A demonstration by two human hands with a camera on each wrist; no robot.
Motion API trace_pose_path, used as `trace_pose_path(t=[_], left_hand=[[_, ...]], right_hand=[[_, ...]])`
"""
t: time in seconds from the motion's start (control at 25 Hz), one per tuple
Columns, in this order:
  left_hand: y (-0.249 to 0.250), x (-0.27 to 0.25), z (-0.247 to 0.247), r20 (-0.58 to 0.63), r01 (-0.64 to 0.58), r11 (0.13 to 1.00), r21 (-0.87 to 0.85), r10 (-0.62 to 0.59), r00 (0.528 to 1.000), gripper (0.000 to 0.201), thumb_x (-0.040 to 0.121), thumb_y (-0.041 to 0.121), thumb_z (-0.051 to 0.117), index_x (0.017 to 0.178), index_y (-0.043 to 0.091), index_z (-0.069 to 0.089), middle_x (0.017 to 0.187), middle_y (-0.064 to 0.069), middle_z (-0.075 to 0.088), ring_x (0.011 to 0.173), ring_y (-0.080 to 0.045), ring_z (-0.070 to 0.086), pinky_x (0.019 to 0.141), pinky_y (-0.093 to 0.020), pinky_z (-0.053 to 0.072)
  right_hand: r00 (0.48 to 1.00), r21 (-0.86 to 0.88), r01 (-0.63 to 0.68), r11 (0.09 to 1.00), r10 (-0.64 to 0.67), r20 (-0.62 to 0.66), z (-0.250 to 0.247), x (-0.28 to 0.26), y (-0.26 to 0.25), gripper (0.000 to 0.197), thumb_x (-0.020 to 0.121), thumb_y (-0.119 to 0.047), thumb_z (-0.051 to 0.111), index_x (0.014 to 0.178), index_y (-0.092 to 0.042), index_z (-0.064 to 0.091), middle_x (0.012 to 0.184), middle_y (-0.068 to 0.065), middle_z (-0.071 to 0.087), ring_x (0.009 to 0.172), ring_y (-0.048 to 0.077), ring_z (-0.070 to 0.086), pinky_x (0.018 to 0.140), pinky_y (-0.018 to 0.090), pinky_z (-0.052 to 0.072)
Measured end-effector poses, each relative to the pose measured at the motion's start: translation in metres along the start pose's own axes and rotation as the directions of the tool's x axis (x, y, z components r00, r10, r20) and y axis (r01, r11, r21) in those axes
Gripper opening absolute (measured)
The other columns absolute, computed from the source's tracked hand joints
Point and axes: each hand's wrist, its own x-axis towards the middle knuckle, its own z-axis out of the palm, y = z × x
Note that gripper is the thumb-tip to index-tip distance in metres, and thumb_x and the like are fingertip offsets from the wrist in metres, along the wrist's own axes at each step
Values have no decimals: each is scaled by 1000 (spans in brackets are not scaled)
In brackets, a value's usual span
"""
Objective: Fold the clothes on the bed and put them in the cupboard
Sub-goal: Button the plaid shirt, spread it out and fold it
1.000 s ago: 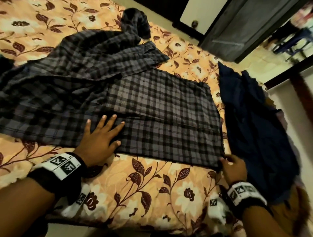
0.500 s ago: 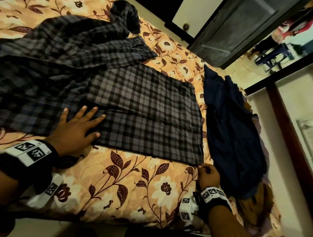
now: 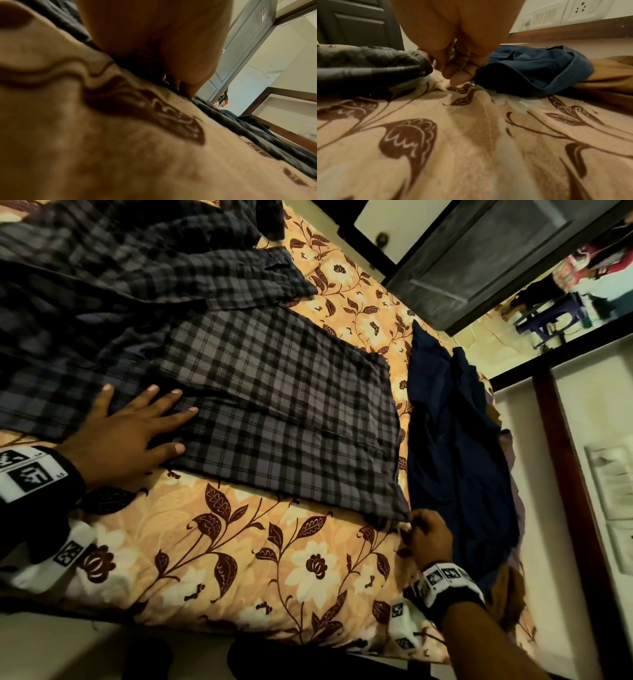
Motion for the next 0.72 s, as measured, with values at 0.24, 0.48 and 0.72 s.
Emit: trace_pose_path(t=[0.24,0.48,0.72], left_hand=[[-5,1,6,-22,-19,999,30,20,1000,63,92,55,40,148,49,11,155,16,-6,141,-6,-9,92,-30,-43],[-2,2,3,-5,-8,999,38,8,1000,63,93,54,42,148,49,10,154,17,-7,141,-5,-10,92,-30,-42],[4,-9,-9,92,43,997,70,-49,995,63,96,55,36,147,50,-1,161,13,-10,149,-17,-11,111,-54,-20]], right_hand=[[991,70,85,994,-77,-110,14,-4,-38,26,96,-13,52,121,-9,56,112,0,52,102,17,52,86,30,42],[959,137,-255,957,232,165,19,0,-40,32,85,-13,70,112,-9,56,92,14,65,59,23,58,51,28,48],[915,207,-367,907,313,254,-15,11,-22,10,85,5,63,86,-4,58,66,19,54,51,24,53,48,42,53]])
